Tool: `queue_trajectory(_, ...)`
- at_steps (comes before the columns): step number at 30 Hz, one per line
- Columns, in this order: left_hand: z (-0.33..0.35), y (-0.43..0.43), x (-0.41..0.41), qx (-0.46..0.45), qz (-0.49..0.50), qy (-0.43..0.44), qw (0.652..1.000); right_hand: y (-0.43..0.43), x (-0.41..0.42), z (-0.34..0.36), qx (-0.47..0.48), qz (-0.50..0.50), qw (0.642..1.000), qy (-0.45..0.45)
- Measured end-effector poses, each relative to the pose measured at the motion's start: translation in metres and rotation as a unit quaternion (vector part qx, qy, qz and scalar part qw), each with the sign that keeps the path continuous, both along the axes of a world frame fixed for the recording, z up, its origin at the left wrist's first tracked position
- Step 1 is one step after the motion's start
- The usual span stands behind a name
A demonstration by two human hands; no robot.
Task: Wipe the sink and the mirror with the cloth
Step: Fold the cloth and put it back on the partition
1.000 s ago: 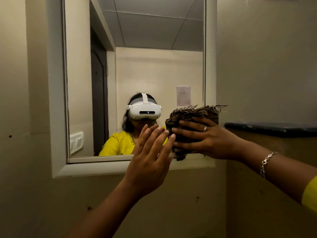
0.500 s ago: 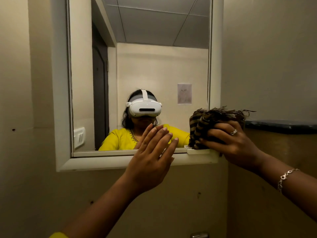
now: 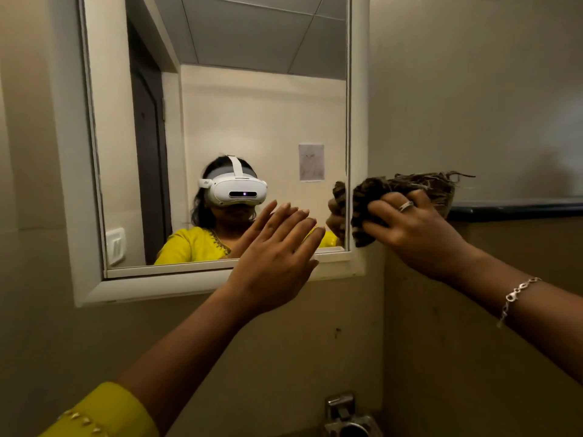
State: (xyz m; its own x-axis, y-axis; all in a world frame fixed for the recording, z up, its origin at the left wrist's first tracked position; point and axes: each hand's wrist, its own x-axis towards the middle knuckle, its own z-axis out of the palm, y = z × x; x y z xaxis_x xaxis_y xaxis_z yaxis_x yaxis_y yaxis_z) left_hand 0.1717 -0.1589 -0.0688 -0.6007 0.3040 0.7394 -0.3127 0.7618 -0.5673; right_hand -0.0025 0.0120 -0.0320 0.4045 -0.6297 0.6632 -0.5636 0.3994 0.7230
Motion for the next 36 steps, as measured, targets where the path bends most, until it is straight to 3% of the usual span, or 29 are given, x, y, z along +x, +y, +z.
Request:
queue_trajectory(2,0.009,0.006,0.000,0.039,-0.021,-0.003,0.999,0.012,0.016,0.011,-0.011,0.056,0.969,-0.241)
queue_trajectory(3,0.015,0.010,0.002,0.074,-0.047,-0.007,0.996,0.020,0.024,0.018,-0.008,0.088,0.920,-0.382)
queue_trajectory(5,0.030,0.023,0.005,0.155,-0.131,-0.020,0.979,0.036,0.037,0.031,0.036,0.177,0.759,-0.626)
queue_trajectory(6,0.037,0.030,0.007,0.200,-0.174,-0.032,0.964,0.041,0.040,0.035,0.047,0.223,0.690,-0.687)
queue_trajectory(11,0.061,0.058,0.019,0.446,-0.305,-0.124,0.832,0.048,0.048,0.037,0.115,0.341,0.440,-0.823)
queue_trajectory(14,0.063,0.059,0.025,0.564,-0.338,-0.185,0.730,0.046,0.049,0.032,0.167,0.385,0.348,-0.838)
queue_trajectory(16,0.061,0.058,0.029,0.614,-0.332,-0.191,0.690,0.045,0.047,0.026,0.174,0.404,0.306,-0.844)
queue_trajectory(17,0.059,0.057,0.030,0.625,-0.331,-0.185,0.682,0.044,0.048,0.023,0.175,0.407,0.299,-0.845)
queue_trajectory(19,0.057,0.057,0.033,0.633,-0.330,-0.167,0.680,0.044,0.049,0.021,0.178,0.391,0.326,-0.842)
queue_trajectory(22,0.056,0.056,0.037,0.631,-0.302,-0.139,0.701,0.046,0.055,0.028,0.146,0.366,0.435,-0.810)
queue_trajectory(25,0.055,0.057,0.040,0.598,-0.260,-0.133,0.746,0.042,0.071,0.035,0.126,0.326,0.578,-0.737)
queue_trajectory(27,0.054,0.059,0.044,0.577,-0.247,-0.140,0.766,0.037,0.084,0.035,0.142,0.287,0.639,-0.699)
queue_trajectory(32,0.057,0.052,0.057,0.589,-0.256,-0.142,0.753,0.031,0.095,0.035,0.174,0.231,0.692,-0.662)
queue_trajectory(36,0.060,0.049,0.062,0.595,-0.251,-0.178,0.742,0.031,0.101,0.041,0.213,0.195,0.683,-0.670)
